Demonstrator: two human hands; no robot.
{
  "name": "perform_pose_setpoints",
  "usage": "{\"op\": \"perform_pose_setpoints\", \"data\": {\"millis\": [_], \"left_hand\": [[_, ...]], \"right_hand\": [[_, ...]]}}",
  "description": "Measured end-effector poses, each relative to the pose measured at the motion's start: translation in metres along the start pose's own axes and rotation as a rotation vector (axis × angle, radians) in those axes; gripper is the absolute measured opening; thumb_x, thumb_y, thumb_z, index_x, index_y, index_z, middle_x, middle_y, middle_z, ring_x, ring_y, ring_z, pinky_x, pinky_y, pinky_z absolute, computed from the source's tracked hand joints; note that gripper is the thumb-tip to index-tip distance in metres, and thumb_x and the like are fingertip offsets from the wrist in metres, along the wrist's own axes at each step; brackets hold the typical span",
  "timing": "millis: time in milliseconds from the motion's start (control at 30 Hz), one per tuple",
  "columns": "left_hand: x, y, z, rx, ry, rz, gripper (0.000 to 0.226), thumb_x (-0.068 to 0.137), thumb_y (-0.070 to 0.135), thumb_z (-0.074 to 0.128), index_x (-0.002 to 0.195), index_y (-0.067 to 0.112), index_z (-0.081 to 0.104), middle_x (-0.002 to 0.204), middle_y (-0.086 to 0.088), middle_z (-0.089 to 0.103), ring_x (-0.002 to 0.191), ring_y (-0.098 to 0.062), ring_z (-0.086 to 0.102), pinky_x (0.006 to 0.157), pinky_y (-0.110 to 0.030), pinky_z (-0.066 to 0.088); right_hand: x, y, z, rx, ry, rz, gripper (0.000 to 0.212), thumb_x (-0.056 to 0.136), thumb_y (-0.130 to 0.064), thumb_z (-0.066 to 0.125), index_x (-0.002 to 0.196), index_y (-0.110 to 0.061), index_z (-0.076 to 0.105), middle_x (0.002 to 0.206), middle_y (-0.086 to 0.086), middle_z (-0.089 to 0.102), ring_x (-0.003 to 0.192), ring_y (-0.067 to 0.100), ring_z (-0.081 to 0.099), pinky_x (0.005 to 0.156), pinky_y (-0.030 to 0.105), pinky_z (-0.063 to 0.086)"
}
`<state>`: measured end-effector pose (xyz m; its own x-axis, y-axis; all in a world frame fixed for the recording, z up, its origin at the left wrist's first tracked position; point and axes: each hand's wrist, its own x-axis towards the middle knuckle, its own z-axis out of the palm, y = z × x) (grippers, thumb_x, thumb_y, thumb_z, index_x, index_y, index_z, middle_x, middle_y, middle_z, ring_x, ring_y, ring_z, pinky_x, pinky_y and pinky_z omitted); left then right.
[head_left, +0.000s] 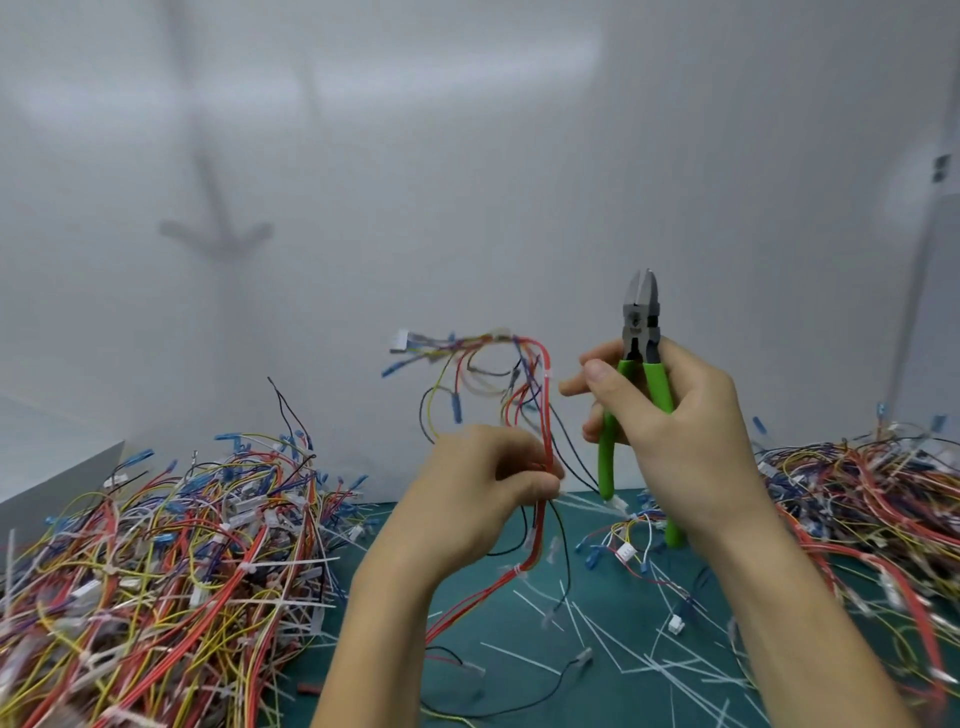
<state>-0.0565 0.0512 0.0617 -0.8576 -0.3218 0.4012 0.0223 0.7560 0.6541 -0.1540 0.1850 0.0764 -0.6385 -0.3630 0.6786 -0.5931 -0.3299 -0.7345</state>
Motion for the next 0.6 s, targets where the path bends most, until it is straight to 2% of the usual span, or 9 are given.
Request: {"op": "perform_pose_setpoints", "data": {"millis": [100,233,300,400,500,600], "left_hand": [[0.002,-0.004,0.0,-0.146,0.127,-0.059,0.006,0.087,0.009,0.07,0.081,0.011,0.068,0.074,0.0,0.076,0.071,-0.007,0.071,0.068,-0.017,0.052],[0.002,-0.012,-0.003,-0.223,0.211,-0.141,0.009,0.089,0.004,0.066,0.081,0.003,0.069,0.071,-0.003,0.076,0.058,-0.005,0.066,0.056,-0.009,0.045],[0.002,-0.015,-0.003,-0.309,0.224,-0.167,0.012,0.091,0.001,0.063,0.081,0.003,0.069,0.074,-0.007,0.076,0.057,-0.005,0.064,0.053,-0.008,0.043],[0.002,-0.014,-0.002,-0.389,0.268,-0.184,0.013,0.093,-0.001,0.06,0.085,0.003,0.069,0.079,-0.01,0.077,0.062,-0.008,0.066,0.057,-0.012,0.047],[0.002,-0.012,-0.002,-0.466,0.335,-0.187,0.014,0.094,-0.005,0.057,0.087,0.002,0.067,0.084,-0.014,0.075,0.062,-0.003,0.069,0.058,-0.013,0.051],[0.002,-0.012,-0.005,-0.512,0.386,-0.184,0.012,0.095,-0.002,0.057,0.089,0.002,0.067,0.077,-0.006,0.076,0.06,-0.001,0.067,0.055,-0.011,0.048]], "right_hand": [[0.0,-0.003,0.0,-0.051,0.028,-0.022,0.013,0.098,-0.03,0.06,0.089,-0.022,0.064,0.078,0.0,0.073,0.066,0.023,0.065,0.074,0.055,0.058],[0.0,-0.009,0.0,-0.098,0.01,-0.041,0.034,0.091,-0.05,0.051,0.087,-0.02,0.064,0.074,-0.002,0.069,0.066,0.02,0.064,0.074,0.053,0.055],[0.0,-0.01,-0.002,-0.16,-0.069,-0.035,0.039,0.092,-0.056,0.046,0.085,-0.022,0.064,0.072,-0.004,0.068,0.063,0.016,0.062,0.073,0.049,0.055],[-0.001,-0.007,-0.002,-0.286,-0.246,0.021,0.049,0.096,-0.062,0.039,0.082,-0.023,0.065,0.07,-0.005,0.069,0.059,0.013,0.06,0.071,0.046,0.054],[-0.003,-0.003,-0.001,-0.467,-0.392,0.09,0.049,0.095,-0.06,0.039,0.08,-0.022,0.065,0.071,-0.007,0.071,0.057,0.007,0.059,0.072,0.041,0.054],[-0.005,0.004,0.001,-0.691,-0.493,0.115,0.057,0.092,-0.065,0.032,0.082,-0.018,0.064,0.076,-0.002,0.071,0.069,0.016,0.063,0.075,0.042,0.053]]}}
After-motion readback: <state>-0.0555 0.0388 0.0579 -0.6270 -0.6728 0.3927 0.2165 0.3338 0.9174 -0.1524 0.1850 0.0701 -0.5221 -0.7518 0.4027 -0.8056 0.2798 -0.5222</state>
